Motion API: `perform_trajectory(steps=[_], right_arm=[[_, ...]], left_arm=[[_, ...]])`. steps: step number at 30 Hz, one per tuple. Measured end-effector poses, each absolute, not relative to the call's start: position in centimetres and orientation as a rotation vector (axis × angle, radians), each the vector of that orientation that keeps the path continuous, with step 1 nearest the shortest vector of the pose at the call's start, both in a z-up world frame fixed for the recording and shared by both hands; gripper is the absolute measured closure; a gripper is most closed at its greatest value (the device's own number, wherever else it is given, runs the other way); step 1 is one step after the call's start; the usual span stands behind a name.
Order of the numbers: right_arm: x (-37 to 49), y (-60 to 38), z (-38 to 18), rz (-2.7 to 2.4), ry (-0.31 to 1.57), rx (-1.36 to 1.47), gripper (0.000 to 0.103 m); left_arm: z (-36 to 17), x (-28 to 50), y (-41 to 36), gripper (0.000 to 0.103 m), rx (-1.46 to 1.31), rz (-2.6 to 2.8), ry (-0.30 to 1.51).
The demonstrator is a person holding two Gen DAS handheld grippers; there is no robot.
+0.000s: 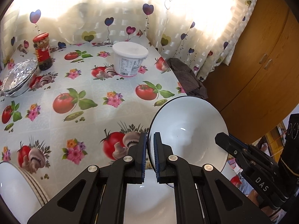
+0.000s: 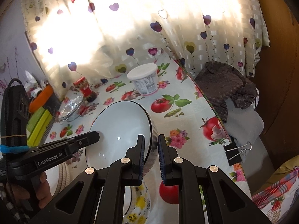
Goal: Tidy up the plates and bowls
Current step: 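Lower the second bowl into the first bowl on the floral plate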
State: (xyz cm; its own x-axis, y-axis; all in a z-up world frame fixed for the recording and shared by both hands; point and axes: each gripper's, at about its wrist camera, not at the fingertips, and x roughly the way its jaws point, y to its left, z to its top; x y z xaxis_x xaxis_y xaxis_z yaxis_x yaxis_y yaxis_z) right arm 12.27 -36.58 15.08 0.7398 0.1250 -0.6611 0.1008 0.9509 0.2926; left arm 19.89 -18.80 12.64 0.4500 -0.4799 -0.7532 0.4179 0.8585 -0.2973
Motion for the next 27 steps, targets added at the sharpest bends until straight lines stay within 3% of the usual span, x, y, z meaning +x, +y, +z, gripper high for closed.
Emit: perform_trajectory(steps=[27], right_arm=[[7.7, -31.4, 13.1, 0.073, 0.774, 0.348, 0.089]], left_arm=[[11.3, 14.7, -13.0, 0.095, -0.091, -0.502, 0.958]])
